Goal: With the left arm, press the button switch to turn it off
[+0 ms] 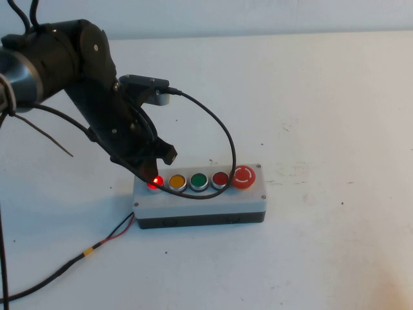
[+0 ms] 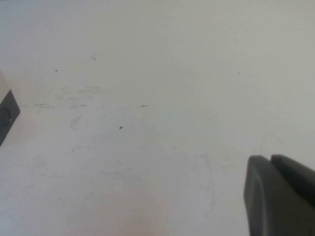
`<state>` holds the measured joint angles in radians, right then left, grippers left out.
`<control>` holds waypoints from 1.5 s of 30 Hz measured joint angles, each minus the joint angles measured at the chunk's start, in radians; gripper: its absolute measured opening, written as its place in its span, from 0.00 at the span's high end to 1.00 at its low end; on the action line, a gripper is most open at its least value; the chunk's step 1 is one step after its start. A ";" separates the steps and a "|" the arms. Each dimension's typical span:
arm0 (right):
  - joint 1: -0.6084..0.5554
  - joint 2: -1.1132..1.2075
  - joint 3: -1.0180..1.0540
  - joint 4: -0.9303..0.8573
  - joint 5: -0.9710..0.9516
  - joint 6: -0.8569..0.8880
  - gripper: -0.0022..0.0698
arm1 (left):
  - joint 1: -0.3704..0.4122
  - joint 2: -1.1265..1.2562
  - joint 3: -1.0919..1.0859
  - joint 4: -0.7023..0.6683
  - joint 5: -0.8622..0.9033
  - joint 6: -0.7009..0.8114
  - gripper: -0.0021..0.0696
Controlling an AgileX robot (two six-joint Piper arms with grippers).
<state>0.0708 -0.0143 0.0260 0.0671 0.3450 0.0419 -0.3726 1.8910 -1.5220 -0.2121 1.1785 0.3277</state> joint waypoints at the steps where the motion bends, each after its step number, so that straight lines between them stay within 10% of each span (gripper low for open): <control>1: 0.000 0.000 0.000 0.000 0.000 0.000 0.99 | 0.000 0.002 -0.001 0.000 0.003 0.000 0.97; 23: 0.000 0.000 0.000 0.000 0.000 0.000 0.99 | -0.002 -0.431 0.062 -0.008 -0.145 0.018 0.97; 45: 0.000 0.000 0.000 0.000 0.000 0.000 0.99 | -0.002 -1.568 1.080 -0.016 -0.798 -0.015 0.97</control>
<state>0.0708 -0.0143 0.0260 0.0671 0.3450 0.0419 -0.3749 0.3234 -0.4416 -0.2286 0.3809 0.3126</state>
